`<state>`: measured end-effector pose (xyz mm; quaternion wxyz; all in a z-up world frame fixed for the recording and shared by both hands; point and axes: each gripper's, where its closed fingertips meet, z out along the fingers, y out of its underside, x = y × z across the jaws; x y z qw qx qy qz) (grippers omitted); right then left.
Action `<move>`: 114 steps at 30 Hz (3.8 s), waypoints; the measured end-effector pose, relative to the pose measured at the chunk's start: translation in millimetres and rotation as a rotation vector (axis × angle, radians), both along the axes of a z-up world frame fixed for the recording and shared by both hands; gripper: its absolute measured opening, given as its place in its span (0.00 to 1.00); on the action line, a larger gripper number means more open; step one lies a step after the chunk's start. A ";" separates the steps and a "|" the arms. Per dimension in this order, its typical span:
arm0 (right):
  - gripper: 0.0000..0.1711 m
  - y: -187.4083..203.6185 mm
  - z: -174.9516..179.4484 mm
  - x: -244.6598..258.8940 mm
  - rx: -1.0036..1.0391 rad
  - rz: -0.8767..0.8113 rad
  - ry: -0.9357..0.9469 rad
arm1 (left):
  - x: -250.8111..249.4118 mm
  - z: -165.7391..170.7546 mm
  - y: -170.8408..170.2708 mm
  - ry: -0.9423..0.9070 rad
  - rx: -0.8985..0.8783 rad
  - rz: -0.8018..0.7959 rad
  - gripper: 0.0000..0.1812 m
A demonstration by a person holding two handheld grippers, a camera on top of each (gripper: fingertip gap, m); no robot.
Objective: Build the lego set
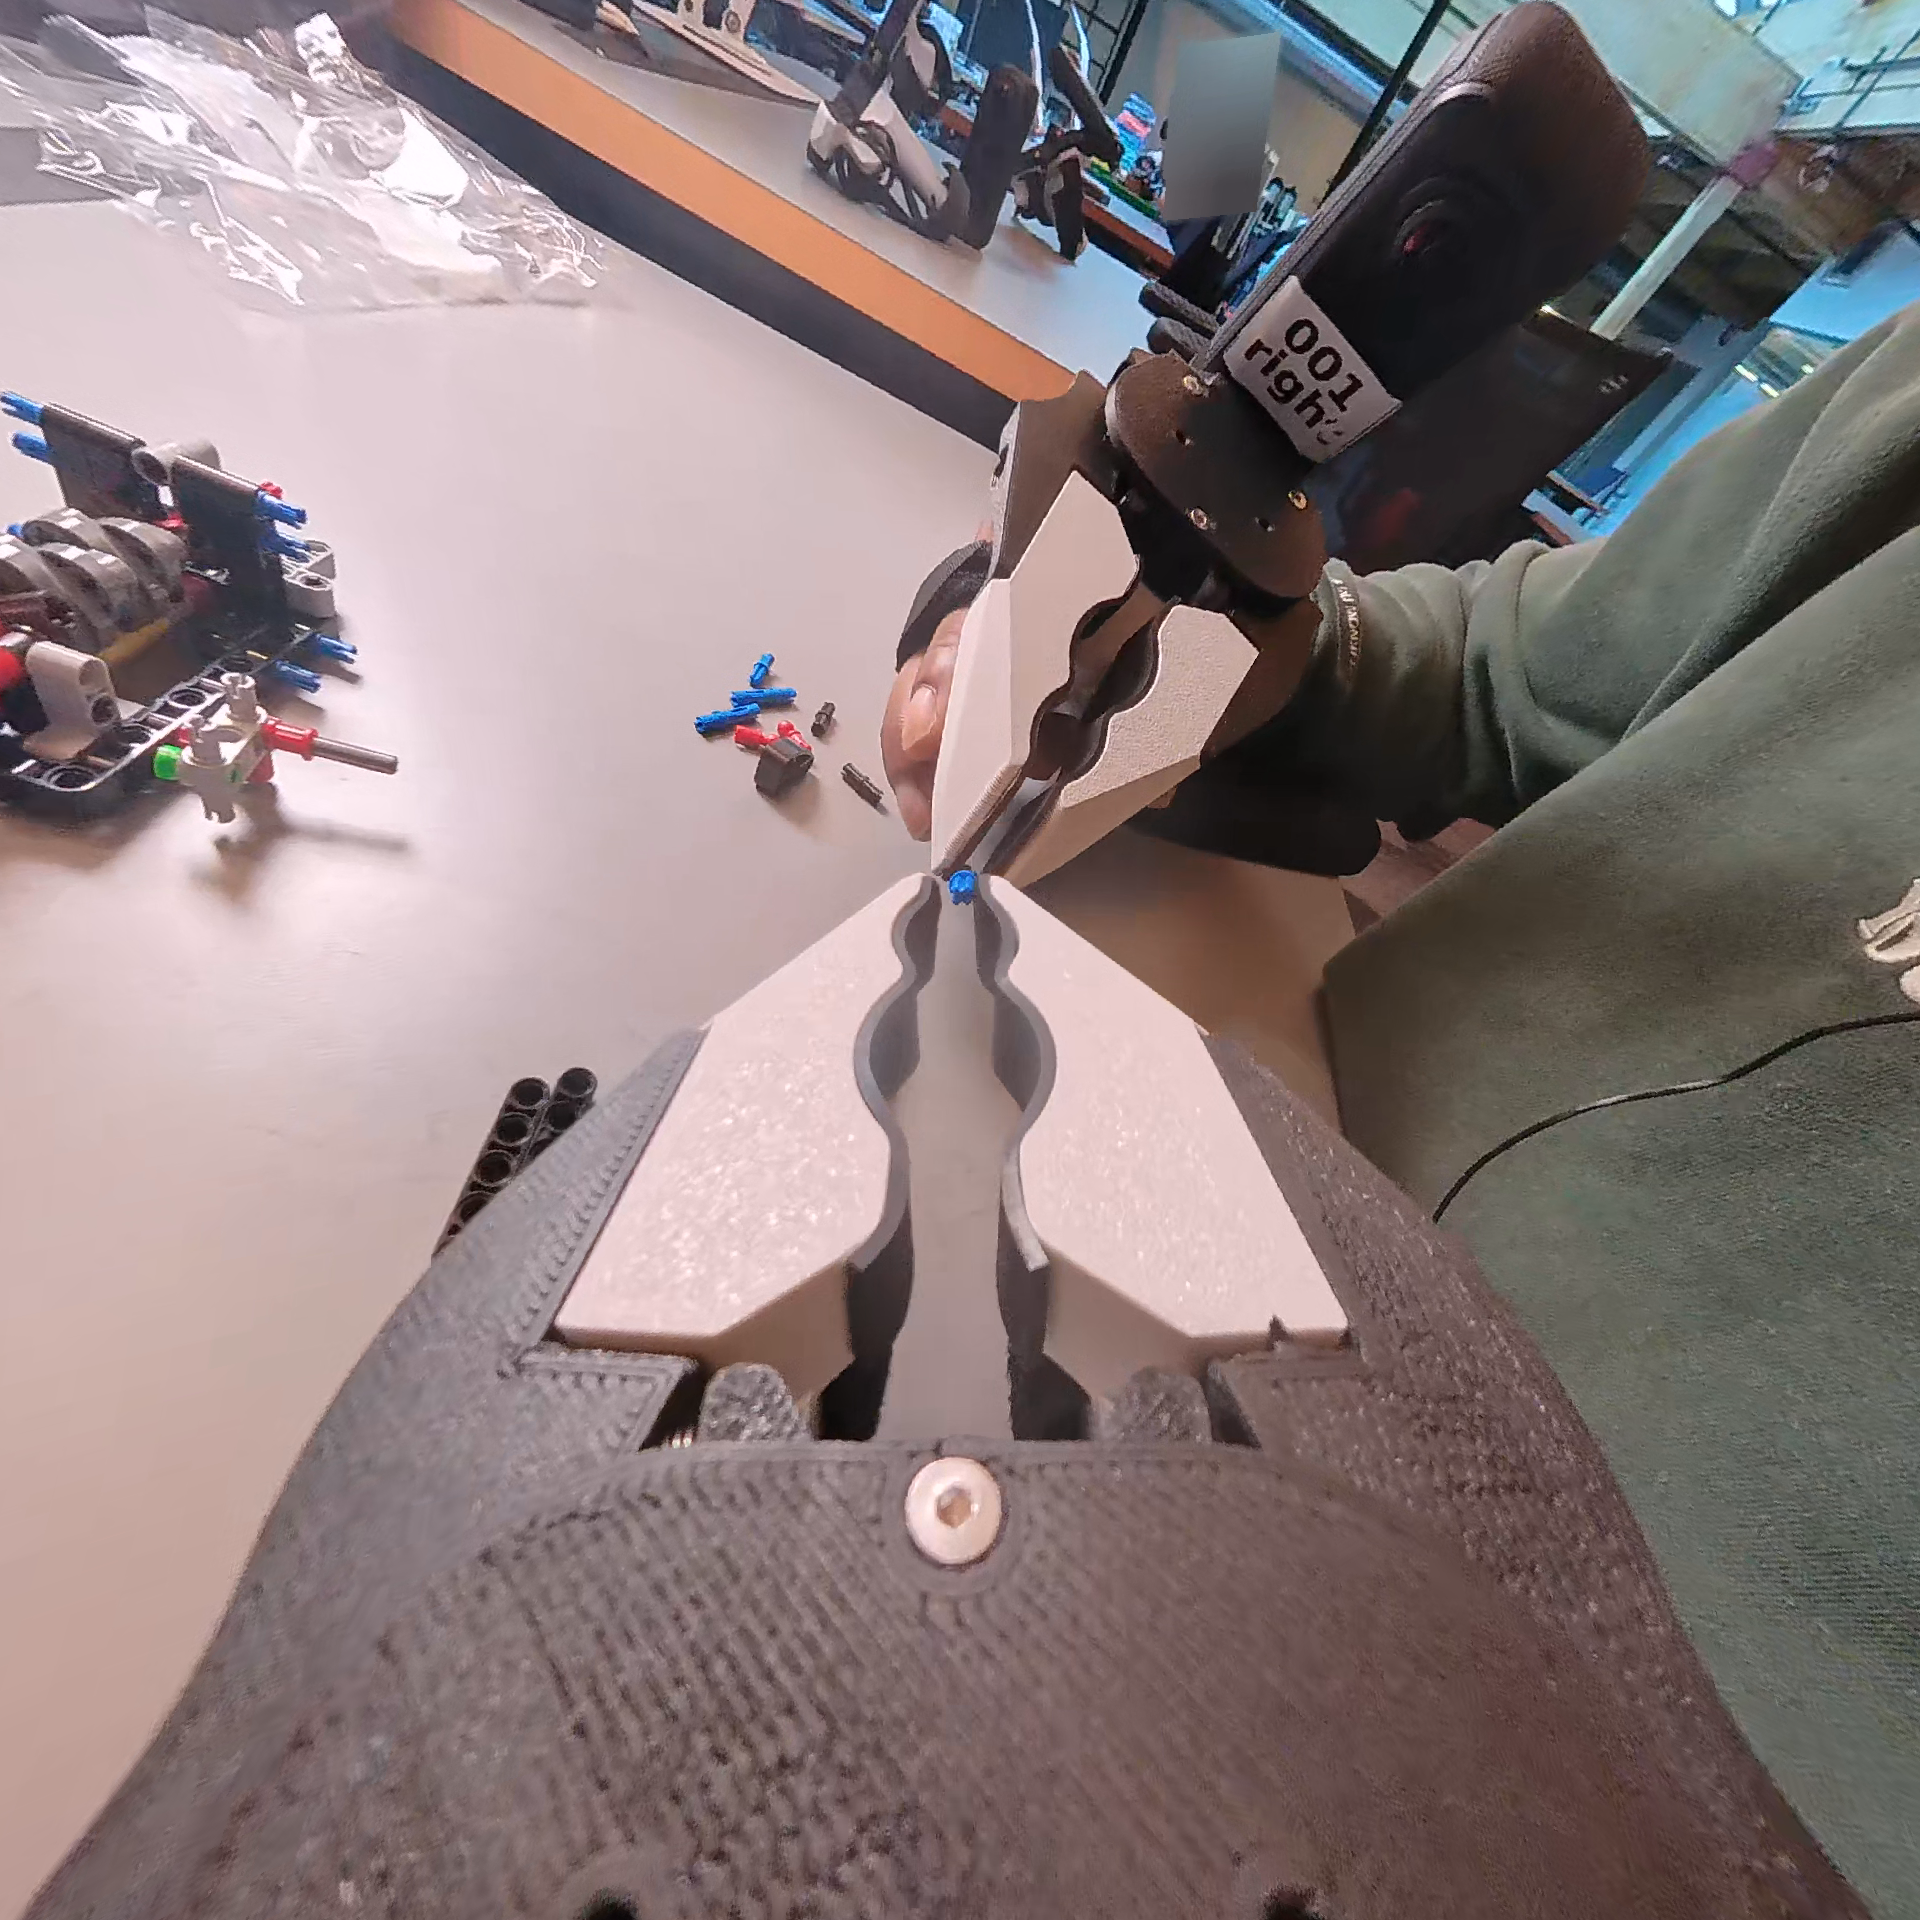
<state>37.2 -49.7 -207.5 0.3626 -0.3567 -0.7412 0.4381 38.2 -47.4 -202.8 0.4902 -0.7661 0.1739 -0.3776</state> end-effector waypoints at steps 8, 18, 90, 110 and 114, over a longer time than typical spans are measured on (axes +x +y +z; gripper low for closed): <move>0.01 -0.4 3.6 0.7 -0.003 0.001 0.018 | 0.9 1.5 -1.4 -0.005 0.004 -0.013 0.01; 0.01 -0.6 11.3 2.2 -0.037 0.006 0.047 | 1.4 1.0 -1.7 -0.010 0.000 -0.020 0.01; 0.07 -0.9 38.5 0.3 -0.446 0.026 0.074 | 2.7 32.9 -1.3 -0.185 0.128 -0.022 0.01; 0.00 -0.3 38.4 0.7 -0.464 0.028 0.072 | 5.5 32.1 -1.8 -0.175 0.137 -0.029 0.01; 0.01 -0.9 38.2 0.2 -0.490 0.035 0.064 | 5.2 31.9 -2.3 -0.177 0.135 -0.030 0.01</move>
